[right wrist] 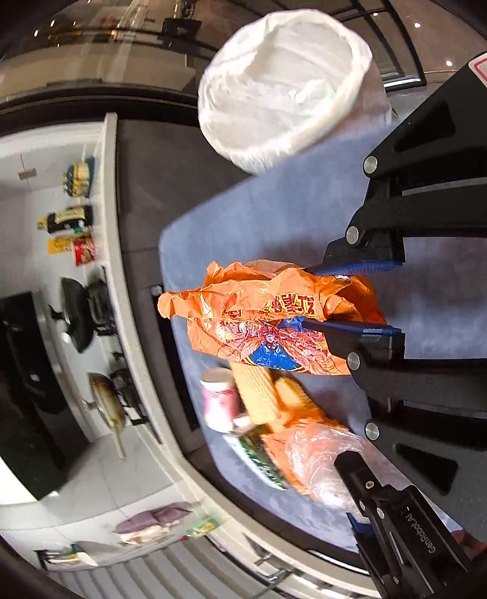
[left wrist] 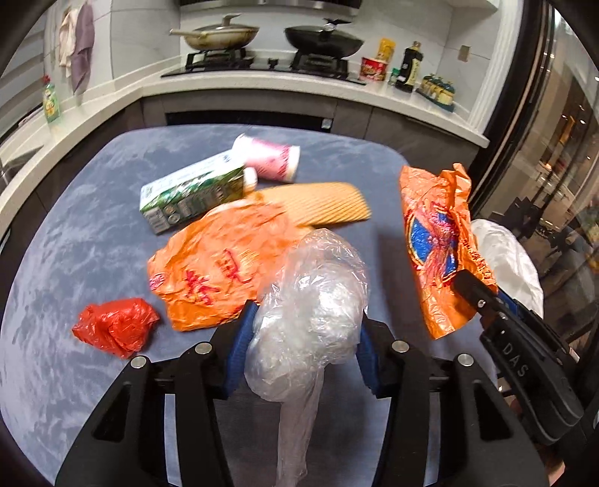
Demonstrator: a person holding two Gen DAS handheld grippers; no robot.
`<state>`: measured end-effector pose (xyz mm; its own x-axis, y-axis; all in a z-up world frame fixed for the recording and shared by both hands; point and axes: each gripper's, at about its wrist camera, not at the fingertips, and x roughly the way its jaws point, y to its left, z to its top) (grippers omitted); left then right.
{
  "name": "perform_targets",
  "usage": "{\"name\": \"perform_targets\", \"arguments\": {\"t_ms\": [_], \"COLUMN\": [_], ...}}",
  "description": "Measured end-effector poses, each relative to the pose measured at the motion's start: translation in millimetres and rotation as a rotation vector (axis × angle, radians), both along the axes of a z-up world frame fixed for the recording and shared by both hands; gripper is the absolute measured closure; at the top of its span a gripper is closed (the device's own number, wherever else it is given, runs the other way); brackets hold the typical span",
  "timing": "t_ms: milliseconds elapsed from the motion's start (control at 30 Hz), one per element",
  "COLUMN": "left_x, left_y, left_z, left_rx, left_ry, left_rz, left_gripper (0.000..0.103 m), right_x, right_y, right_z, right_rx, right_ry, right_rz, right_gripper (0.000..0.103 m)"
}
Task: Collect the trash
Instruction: 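Carry the clear bag and orange snack bag into the bin and open both tools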
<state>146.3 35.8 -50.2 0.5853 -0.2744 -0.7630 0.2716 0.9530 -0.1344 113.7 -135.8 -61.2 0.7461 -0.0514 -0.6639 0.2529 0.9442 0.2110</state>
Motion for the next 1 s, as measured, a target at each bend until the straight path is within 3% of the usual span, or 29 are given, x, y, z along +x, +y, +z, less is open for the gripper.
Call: {"name": "perform_targets", "arguments": {"t_ms": [500, 1000], "left_x": [-21.8, -35.6], "left_y": [-70.2, -149.8], "left_z": [30.0, 38.4], "left_rx": [0.004, 0.019], "left_ry": [-0.076, -0.113], "left_rz": [-0.102, -0.212], "left_gripper": [0.056, 0.056], "right_x": [-55.8, -101.7], "right_y": [-79.4, -162.5], "right_z": [36.5, 34.7], "right_rx": [-0.008, -0.009], "right_ry": [-0.092, -0.099], "right_rz": [-0.161, -0.312], "right_gripper": [0.084, 0.084]}}
